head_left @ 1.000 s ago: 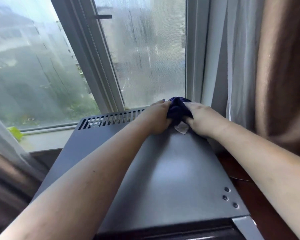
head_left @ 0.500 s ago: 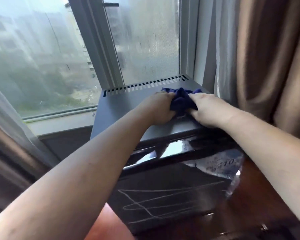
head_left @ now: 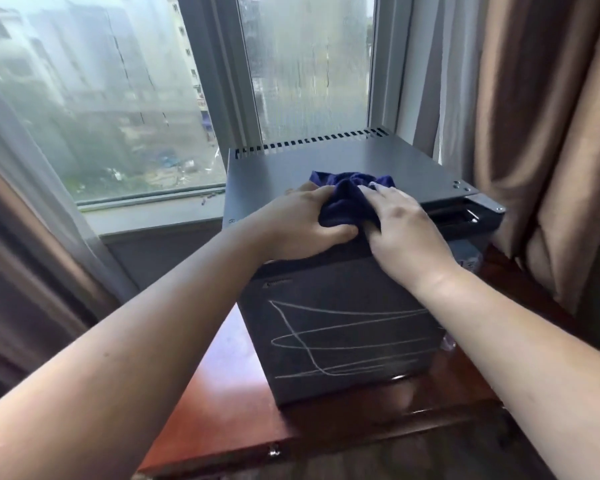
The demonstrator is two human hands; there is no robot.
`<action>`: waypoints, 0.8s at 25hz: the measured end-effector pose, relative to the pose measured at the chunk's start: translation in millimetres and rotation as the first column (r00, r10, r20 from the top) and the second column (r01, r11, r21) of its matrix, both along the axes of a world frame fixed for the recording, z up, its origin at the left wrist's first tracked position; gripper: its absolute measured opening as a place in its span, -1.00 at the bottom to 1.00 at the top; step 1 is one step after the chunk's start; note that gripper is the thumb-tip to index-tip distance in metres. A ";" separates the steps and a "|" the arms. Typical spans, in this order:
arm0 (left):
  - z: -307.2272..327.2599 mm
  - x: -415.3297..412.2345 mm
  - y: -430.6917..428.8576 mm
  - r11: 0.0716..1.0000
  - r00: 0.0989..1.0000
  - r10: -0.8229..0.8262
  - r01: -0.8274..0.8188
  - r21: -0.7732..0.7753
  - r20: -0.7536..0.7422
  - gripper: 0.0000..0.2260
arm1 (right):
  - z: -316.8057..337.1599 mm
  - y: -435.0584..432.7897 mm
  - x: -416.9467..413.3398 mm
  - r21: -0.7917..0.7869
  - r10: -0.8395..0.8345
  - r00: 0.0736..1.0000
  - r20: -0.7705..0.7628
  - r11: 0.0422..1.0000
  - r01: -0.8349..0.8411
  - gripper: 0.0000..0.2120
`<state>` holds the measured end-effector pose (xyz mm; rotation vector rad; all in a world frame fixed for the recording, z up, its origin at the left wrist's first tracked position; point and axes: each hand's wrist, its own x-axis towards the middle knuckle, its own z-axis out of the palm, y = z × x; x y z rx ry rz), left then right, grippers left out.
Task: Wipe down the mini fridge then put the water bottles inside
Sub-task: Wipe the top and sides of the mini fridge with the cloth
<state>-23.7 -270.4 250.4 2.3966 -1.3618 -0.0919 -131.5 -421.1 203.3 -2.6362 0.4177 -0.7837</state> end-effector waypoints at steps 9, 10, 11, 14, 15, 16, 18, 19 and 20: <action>-56.1 -56.6 43.0 0.892 0.949 0.282 -0.204 -0.403 0.144 -0.50 | -25.1 24.3 -30.5 -0.035 0.182 0.955 0.235 0.983 -0.179 -0.50; -67.2 -63.8 46.7 0.860 0.930 0.327 -0.221 -0.460 0.166 -0.49 | -32.6 26.0 -32.3 -0.035 0.206 0.945 0.255 0.978 -0.204 -0.48; -75.6 -67.8 47.2 0.827 0.912 0.368 -0.232 -0.513 0.182 -0.49 | -37.9 26.9 -32.7 -0.044 0.226 0.934 0.277 0.974 -0.223 -0.46; -90.2 -79.2 46.1 0.742 0.859 0.473 -0.267 -0.615 0.197 -0.52 | -53.8 34.5 -32.7 -0.047 0.263 0.900 0.348 0.963 -0.264 -0.41; -93.9 -84.4 46.2 0.719 0.845 0.500 -0.280 -0.636 0.192 -0.52 | -58.4 36.1 -34.0 -0.045 0.278 0.890 0.361 0.959 -0.281 -0.41; -97.7 -89.4 46.9 0.704 0.833 0.519 -0.291 -0.648 0.189 -0.51 | -62.2 35.8 -35.3 -0.062 0.303 0.881 0.364 0.951 -0.302 -0.40; -112.2 -95.6 53.3 0.701 0.815 0.548 -0.324 -0.636 0.190 -0.47 | -70.4 33.5 -37.0 -0.155 0.363 0.873 0.326 0.931 -0.330 -0.41; -121.2 -97.9 57.1 0.702 0.808 0.559 -0.342 -0.625 0.185 -0.45 | -75.7 34.1 -38.5 -0.202 0.388 0.873 0.295 0.919 -0.339 -0.40; -130.2 -98.9 60.3 0.700 0.804 0.568 -0.358 -0.618 0.177 -0.43 | -81.6 36.4 -39.6 -0.233 0.405 0.874 0.269 0.908 -0.349 -0.40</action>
